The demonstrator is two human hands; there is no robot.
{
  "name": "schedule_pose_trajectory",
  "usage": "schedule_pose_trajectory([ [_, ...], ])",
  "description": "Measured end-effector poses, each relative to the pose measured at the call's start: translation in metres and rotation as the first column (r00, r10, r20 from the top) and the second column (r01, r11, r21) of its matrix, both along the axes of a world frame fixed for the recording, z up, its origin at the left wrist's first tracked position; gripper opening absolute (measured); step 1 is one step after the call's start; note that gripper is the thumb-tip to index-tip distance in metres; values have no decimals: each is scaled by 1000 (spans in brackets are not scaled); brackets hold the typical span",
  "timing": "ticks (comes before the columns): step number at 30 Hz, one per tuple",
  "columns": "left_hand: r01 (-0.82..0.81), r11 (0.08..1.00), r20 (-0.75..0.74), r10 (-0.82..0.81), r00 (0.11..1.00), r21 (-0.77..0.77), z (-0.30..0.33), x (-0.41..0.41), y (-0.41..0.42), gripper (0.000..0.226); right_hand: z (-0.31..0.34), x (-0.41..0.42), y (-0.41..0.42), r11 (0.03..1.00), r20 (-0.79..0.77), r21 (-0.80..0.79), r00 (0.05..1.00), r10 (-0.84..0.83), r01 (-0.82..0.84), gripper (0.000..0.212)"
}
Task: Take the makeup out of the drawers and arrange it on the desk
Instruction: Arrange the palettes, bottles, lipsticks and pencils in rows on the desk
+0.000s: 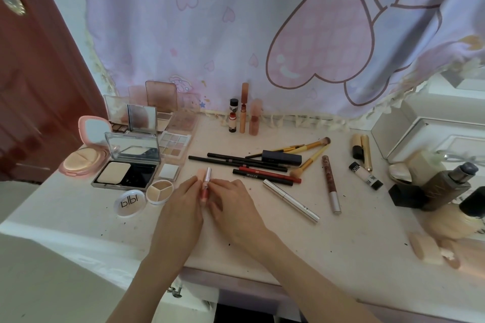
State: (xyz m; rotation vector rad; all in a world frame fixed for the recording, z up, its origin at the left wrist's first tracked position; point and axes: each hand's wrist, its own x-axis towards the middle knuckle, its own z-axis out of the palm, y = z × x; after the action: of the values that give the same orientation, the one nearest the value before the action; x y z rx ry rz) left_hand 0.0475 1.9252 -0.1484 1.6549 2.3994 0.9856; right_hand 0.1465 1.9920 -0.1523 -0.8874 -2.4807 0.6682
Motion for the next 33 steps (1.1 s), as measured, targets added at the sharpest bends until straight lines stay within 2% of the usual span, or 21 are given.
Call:
schedule_pose_trajectory([
  [6,-21,999,28,22,999,-41,2,2,-3,39,-1,7,1,999,10,-34,1000,21,-21,40],
  [9,-38,998,-33,39,999,42,7,10,-7,34,3,22,2,994,-30,-107,1000,4,-7,38],
  [11,1,993,-113,13,994,121,8,16,-8,29,8,37,4,995,-52,-100,998,-23,18,34],
  [16,192,976,-137,-177,974,101,1,35,1,28,19,87,15,968,-75,45,967,-245,249,27],
  [18,263,963,-93,-257,962,64,-2,42,7,31,20,107,21,938,-29,81,941,-336,337,30],
  [21,349,936,-39,-347,937,39,-4,54,17,35,15,129,26,917,175,84,900,-399,390,38],
  [23,384,922,-44,-382,923,43,-4,63,25,39,12,135,26,924,262,103,886,-383,369,29],
  [25,415,909,-80,-412,908,27,-3,69,33,42,10,137,26,937,262,102,900,-349,333,20],
  [28,472,881,-126,-469,874,-7,-4,69,38,39,11,138,25,957,164,-25,946,-281,289,7],
  [30,480,877,-65,-479,875,-3,-3,69,37,30,16,138,26,934,50,-216,959,-280,284,3],
  [31,476,879,-10,-476,879,14,-3,70,36,24,19,138,27,889,-31,-352,946,-322,292,6],
  [32,465,885,45,-466,884,32,-2,70,35,20,22,139,28,805,-125,-525,911,-394,276,8],
  [33,445,894,90,-448,890,48,-2,71,34,16,25,139,29,680,-213,-705,854,-474,202,12],
])
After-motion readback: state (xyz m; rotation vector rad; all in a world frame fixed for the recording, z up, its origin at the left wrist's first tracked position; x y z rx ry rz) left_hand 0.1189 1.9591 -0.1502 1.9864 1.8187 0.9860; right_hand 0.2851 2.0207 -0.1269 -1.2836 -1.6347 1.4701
